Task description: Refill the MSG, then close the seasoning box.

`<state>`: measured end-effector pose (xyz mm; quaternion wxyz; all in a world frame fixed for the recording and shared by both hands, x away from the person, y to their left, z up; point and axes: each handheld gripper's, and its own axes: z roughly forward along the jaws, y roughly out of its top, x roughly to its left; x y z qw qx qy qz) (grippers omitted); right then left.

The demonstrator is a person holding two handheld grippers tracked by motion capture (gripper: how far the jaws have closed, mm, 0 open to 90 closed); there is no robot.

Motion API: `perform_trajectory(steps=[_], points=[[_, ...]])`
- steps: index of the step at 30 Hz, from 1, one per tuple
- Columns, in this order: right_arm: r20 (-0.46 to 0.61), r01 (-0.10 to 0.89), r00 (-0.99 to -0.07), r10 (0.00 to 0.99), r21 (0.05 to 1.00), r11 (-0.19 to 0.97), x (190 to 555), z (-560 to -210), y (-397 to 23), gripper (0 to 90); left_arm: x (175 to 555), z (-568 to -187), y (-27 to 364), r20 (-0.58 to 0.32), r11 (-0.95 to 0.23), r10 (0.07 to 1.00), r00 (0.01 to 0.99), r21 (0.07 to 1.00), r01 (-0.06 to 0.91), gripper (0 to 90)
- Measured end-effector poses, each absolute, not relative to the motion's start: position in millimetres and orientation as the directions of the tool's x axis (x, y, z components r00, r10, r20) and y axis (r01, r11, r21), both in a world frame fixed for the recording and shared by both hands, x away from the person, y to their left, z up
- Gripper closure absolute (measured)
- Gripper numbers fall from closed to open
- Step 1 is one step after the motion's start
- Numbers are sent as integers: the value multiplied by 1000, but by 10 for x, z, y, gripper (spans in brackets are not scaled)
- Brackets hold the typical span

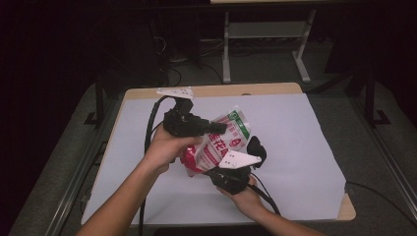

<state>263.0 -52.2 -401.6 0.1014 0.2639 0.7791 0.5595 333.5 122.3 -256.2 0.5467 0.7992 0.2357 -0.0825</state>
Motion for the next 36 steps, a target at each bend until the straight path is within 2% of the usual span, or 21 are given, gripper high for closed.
perform_trajectory(steps=[21, 29, 36], points=[[105, 275, -846, 522, 926, 260, 2605, -3946, -643, 900, 3415, -2662, 1523, -354, -248, 338, 872, 860, 446, 899], [103, 274, -858, 503, 921, 278, 2608, -3944, -702, 900, 3534, -2751, 1635, -303, -249, 399, 865, 872, 421, 899], [107, 285, -860, 499, 912, 295, 2611, -3957, -751, 900, 3772, -2956, 1730, -313, -236, 453, 835, 861, 451, 899]])
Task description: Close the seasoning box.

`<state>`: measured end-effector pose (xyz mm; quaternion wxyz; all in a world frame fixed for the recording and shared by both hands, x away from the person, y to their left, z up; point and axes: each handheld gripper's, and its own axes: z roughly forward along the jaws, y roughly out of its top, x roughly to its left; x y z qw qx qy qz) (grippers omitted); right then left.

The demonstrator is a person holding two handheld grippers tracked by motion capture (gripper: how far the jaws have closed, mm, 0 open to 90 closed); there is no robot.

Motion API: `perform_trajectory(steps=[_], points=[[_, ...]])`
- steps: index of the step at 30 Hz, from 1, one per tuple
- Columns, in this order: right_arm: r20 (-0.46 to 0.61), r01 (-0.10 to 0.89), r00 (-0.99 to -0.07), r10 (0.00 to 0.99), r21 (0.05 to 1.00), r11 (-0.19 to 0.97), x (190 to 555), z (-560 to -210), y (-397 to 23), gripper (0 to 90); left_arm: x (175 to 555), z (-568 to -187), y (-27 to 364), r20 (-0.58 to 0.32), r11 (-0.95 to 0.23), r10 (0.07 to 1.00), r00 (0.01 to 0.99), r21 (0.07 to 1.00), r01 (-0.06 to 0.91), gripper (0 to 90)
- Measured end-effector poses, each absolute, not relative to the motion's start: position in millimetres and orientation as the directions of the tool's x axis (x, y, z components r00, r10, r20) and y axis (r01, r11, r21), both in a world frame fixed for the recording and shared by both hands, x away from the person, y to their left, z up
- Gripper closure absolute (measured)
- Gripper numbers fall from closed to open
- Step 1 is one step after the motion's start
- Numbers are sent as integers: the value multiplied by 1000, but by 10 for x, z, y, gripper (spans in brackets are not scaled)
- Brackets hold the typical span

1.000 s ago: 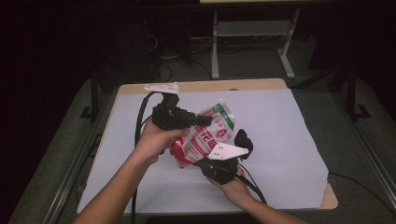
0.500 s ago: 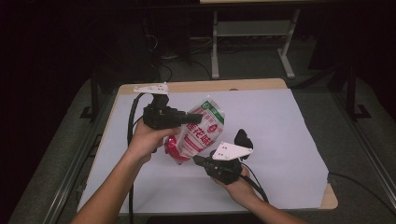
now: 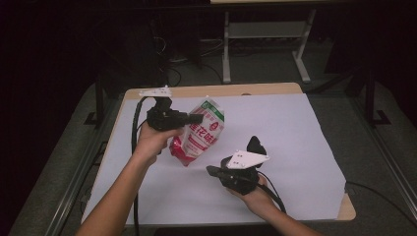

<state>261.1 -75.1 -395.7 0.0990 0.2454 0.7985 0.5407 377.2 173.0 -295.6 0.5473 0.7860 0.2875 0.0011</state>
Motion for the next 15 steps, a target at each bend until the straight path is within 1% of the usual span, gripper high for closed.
perform_trajectory(steps=[4, 8, 9, 10, 15], points=[[125, 304, -858, 498, 905, 296, 2615, -3964, -804, 900, 3848, -3069, 1793, -284, -254, 481, 830, 860, 442, 898], [127, 303, -863, 489, 905, 299, 2616, -3966, -855, 900, 3867, -3211, 1883, -294, -255, 514, 806, 844, 471, 897], [137, 311, -862, 488, 903, 296, 2612, -3964, -865, 900, 3867, -3241, 1920, -288, -255, 509, 811, 850, 462, 897], [135, 308, -866, 482, 903, 299, 2619, -3965, -877, 900, 3852, -3254, 1961, -312, -224, 505, 805, 853, 472, 897], [147, 321, -866, 477, 897, 306, 2632, -3982, -933, 900, 3770, -3238, 2109, -300, -219, 517, 802, 860, 462, 896]])
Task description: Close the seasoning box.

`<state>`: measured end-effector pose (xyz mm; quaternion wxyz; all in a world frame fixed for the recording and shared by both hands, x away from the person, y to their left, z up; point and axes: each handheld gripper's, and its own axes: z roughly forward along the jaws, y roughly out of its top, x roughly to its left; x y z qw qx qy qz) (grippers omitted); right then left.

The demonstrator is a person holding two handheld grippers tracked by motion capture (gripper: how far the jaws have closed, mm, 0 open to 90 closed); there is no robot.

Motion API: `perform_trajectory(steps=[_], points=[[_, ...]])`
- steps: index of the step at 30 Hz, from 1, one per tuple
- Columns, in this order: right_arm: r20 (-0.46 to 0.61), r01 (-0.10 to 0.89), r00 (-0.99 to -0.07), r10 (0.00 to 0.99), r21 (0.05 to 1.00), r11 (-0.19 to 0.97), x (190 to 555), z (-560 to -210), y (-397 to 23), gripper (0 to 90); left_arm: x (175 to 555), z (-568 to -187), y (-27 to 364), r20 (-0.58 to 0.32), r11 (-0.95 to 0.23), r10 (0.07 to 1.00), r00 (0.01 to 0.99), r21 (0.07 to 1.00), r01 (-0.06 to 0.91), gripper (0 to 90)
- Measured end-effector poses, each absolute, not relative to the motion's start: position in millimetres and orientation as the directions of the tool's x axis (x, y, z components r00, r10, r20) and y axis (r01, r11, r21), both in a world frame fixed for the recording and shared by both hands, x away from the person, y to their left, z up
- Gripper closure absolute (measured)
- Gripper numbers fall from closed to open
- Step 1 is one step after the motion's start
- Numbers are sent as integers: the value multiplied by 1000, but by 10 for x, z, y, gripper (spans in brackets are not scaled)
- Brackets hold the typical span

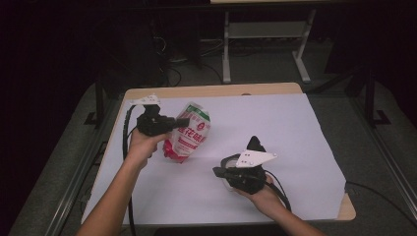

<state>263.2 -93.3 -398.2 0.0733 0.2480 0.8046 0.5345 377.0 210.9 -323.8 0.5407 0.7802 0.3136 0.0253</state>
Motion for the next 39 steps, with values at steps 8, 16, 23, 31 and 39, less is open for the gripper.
perform_trajectory(steps=[8, 16, 23, 31, 39], points=[[152, 321, -873, 463, 895, 311, 2607, -3985, -998, 900, 3661, -3242, 2300, -272, -234, 539, 797, 861, 452, 898], [150, 319, -879, 453, 891, 323, 2589, -3999, -1086, 900, 3576, -3321, 2456, -241, -274, 571, 784, 845, 459, 898], [152, 313, -890, 429, 888, 336, 2569, -4010, -1077, 900, 3471, -3393, 2652, -227, -280, 595, 771, 840, 464, 899], [148, 310, -891, 428, 889, 337, 2578, -4013, -1087, 900, 3366, -3522, 2875, -215, -314, 628, 748, 810, 496, 898], [147, 310, -892, 428, 889, 339, 2584, -4028, -1075, 900, 3260, -3653, 3009, -207, -330, 640, 739, 795, 509, 897]])
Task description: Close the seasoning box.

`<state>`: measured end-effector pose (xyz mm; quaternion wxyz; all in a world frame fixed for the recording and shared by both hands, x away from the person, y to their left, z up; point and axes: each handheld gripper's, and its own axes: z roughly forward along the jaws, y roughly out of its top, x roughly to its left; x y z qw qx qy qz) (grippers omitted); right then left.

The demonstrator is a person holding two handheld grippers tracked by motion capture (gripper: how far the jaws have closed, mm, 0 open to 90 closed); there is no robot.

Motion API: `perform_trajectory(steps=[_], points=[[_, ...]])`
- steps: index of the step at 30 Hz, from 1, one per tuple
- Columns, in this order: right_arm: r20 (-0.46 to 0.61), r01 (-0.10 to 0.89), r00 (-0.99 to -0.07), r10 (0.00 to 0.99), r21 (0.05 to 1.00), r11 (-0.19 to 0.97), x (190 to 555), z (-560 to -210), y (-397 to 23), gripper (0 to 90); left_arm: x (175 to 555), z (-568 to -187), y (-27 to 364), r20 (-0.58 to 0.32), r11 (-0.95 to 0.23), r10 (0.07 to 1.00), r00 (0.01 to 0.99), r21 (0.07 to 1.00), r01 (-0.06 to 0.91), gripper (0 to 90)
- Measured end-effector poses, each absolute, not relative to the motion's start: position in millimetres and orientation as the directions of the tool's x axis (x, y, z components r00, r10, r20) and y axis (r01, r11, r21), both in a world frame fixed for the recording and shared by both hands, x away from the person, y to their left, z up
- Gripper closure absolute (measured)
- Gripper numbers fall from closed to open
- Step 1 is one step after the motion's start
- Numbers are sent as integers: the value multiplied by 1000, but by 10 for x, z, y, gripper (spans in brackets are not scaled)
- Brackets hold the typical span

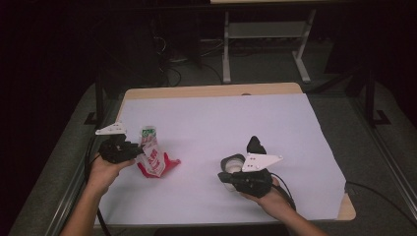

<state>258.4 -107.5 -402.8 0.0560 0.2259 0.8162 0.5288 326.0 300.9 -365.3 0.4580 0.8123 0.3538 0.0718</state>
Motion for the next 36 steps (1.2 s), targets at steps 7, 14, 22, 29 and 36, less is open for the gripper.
perform_trajectory(steps=[7, 14, 22, 29, 36], points=[[153, 314, -892, 425, 887, 339, 2582, -4020, -1071, 900, 3173, -3688, 3073, -193, -337, 643, 741, 797, 501, 888], [158, 312, -897, 413, 887, 339, 2604, -4004, -1093, 900, 3072, -3653, 3178, -163, -339, 665, 729, 804, 488, 775], [145, 297, -901, 410, 894, 336, 2606, -3987, -1149, 900, 2962, -3671, 3262, -141, -359, 665, 734, 801, 479, 492], [144, 293, -901, 410, 899, 327, 2623, -3954, -1238, 900, 2878, -3734, 3250, -113, -383, 655, 747, 803, 457, 303], [153, 303, -893, 424, 900, 313, 2620, -3949, -1345, 900, 2845, -3799, 3305, -71, -395, 688, 722, 798, 455, 177]])
